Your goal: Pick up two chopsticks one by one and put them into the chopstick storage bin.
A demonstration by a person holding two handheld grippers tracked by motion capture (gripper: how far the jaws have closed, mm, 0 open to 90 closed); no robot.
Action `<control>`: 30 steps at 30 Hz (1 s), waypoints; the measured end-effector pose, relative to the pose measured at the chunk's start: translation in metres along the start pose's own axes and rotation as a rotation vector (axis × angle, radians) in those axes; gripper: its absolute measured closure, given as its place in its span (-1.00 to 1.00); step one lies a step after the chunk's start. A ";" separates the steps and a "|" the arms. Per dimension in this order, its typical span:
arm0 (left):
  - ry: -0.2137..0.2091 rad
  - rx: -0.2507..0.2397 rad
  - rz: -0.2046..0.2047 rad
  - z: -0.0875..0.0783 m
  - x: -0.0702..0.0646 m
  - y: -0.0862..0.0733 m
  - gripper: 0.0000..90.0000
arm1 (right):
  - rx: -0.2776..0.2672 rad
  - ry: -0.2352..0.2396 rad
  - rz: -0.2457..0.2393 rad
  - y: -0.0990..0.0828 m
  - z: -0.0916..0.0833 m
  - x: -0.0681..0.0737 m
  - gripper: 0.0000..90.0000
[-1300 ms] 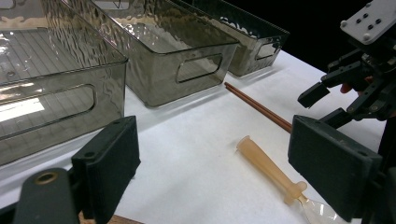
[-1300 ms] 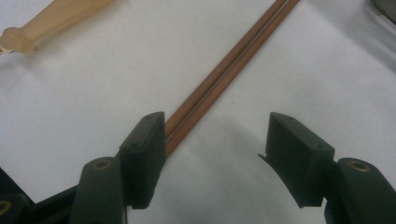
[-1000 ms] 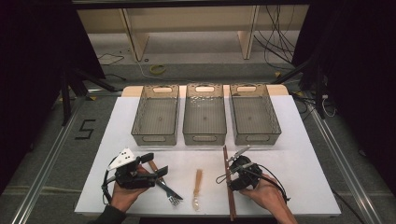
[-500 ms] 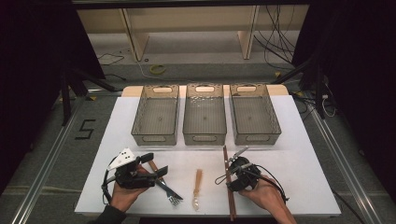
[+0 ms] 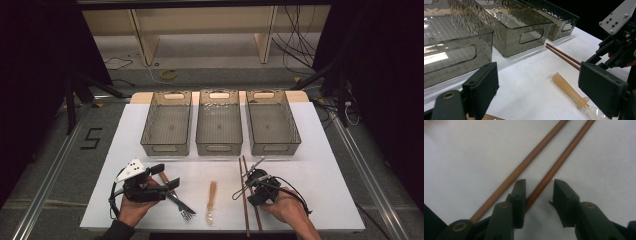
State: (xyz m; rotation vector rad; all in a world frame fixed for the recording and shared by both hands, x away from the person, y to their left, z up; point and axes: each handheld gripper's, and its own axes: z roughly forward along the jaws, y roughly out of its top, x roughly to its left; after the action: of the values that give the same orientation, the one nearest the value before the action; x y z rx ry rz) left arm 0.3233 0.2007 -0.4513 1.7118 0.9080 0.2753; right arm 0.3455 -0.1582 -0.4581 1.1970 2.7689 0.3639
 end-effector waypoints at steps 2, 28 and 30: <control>0.000 0.000 -0.001 0.000 0.000 0.000 -0.64 | 0.010 -0.003 -0.009 0.000 -0.001 0.000 0.52; 0.000 0.001 0.001 0.000 0.001 0.000 -0.64 | 0.047 0.008 -0.039 0.002 -0.006 -0.010 0.88; 0.000 0.000 -0.001 0.000 0.001 0.000 -0.64 | 0.038 0.004 -0.044 0.001 -0.008 -0.012 0.88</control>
State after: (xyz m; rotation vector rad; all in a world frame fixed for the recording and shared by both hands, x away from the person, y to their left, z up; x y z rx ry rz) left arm 0.3236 0.2013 -0.4513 1.7112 0.9091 0.2749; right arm 0.3526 -0.1673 -0.4500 1.1425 2.8130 0.3121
